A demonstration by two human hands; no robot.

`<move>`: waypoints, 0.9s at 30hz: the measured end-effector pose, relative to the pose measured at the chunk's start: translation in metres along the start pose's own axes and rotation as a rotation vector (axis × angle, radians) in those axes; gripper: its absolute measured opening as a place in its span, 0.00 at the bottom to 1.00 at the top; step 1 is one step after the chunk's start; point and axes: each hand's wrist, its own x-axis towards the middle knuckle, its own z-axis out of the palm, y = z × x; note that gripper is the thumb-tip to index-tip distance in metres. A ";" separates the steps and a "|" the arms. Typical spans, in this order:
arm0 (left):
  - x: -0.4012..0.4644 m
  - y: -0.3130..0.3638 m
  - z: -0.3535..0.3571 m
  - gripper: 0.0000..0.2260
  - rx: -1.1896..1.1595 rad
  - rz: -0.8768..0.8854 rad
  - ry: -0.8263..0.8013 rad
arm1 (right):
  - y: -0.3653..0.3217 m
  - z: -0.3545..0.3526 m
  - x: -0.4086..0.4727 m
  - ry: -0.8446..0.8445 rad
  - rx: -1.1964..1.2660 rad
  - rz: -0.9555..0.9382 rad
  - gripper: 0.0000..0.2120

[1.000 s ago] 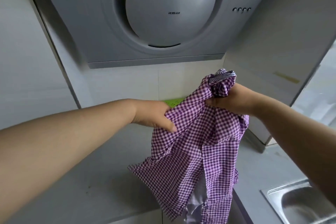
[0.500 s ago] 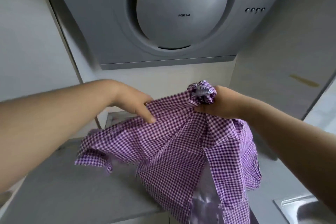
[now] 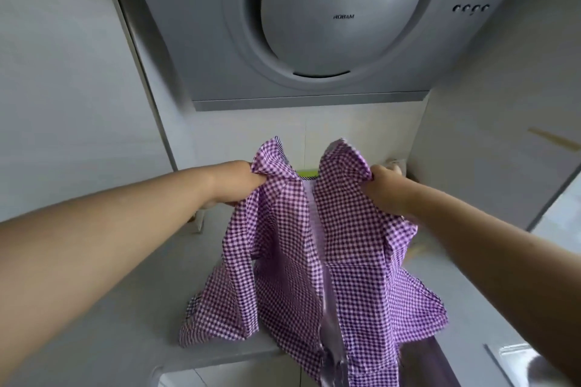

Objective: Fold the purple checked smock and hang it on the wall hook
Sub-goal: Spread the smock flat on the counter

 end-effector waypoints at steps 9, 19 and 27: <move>-0.016 -0.008 -0.003 0.11 0.014 0.044 0.056 | -0.009 0.016 -0.038 0.173 0.140 -0.048 0.11; -0.054 0.012 0.035 0.31 0.019 0.396 -0.212 | -0.061 0.028 -0.101 0.071 0.062 -0.331 0.09; -0.085 0.015 0.058 0.18 0.378 0.248 -0.087 | -0.017 0.045 -0.143 0.012 -0.096 -0.263 0.18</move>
